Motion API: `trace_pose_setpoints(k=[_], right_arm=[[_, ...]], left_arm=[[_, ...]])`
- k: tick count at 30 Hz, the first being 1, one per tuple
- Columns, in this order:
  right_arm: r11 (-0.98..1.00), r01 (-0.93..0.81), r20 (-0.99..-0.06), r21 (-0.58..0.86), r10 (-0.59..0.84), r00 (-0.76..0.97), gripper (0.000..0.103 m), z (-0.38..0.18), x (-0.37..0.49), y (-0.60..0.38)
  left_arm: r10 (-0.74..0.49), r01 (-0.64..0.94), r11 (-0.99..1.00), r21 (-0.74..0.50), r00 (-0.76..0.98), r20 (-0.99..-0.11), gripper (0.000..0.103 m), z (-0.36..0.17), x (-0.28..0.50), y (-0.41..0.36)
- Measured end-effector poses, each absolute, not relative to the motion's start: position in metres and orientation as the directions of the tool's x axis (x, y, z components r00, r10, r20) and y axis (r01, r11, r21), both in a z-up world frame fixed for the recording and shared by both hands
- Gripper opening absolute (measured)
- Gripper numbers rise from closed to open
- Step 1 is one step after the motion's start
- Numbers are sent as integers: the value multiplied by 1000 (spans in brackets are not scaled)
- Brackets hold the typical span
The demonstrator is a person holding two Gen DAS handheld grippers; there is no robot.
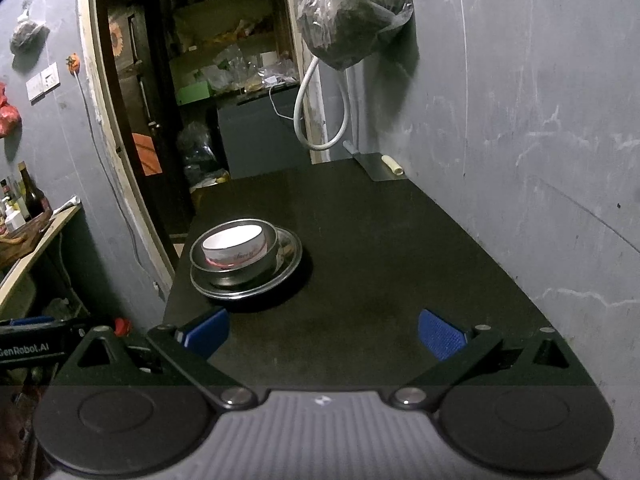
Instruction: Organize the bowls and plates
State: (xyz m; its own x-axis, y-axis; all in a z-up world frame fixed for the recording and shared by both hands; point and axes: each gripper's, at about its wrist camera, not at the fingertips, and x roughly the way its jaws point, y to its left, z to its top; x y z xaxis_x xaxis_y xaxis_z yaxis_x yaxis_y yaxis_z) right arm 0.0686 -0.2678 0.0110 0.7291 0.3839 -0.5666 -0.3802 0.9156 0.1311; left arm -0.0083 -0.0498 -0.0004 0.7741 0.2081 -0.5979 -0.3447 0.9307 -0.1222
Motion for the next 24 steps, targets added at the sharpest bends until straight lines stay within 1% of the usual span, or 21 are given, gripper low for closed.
trace_pose_setpoints(k=[14,24], right_arm=[[914,-382,-604,139,384,698,103,3,70,-268],[913,-388,-615,124,377,692,103,-1,72,-266]], left_arm=[[209,-347,932,-102,746,-633,102,-8,-4,-50],[237,-361,929,-75,740,-630,102,-14,-3,-45]])
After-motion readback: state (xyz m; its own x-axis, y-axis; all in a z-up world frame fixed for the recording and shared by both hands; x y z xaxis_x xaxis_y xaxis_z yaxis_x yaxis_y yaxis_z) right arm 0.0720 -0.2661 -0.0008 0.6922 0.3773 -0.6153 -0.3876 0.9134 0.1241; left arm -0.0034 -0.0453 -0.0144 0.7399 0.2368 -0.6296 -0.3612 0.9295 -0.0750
